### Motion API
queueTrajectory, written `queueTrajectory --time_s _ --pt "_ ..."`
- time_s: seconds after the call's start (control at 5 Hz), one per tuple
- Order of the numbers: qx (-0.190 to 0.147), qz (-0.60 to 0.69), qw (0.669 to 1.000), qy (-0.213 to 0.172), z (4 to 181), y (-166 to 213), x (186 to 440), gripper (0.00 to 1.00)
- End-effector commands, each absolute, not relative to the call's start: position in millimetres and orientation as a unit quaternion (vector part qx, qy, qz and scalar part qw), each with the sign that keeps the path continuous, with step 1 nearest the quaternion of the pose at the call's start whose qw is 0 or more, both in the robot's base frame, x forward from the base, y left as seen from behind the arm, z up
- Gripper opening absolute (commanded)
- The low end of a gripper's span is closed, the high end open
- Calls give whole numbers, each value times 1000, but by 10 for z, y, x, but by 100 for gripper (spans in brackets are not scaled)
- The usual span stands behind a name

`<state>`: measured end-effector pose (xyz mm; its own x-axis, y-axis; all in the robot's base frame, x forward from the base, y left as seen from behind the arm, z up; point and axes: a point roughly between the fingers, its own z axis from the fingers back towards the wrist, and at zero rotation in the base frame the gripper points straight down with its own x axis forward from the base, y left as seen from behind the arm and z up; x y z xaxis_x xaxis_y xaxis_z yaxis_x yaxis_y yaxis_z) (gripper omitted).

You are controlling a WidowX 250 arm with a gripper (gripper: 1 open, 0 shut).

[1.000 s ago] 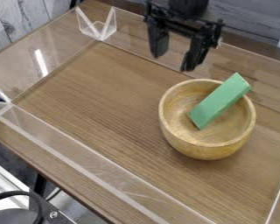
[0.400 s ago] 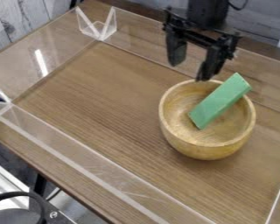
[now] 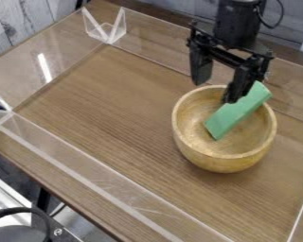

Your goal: Remove the green block from inside the brown bowl and put it on the table

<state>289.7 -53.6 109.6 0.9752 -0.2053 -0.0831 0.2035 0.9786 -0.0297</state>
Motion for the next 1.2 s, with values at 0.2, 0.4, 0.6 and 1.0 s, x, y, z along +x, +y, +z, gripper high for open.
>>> queueTrajectory --time_s 0.2,0.4,0.6,1.0 --pt "-26 -148 989 14 1097 -592 2997 100" --pt "-42 -162 986 12 1053 -612 3040 100" --pt "-43 -178 983 7 968 -665 2988 100" --pt "-35 -198 980 12 800 -727 2953 100"
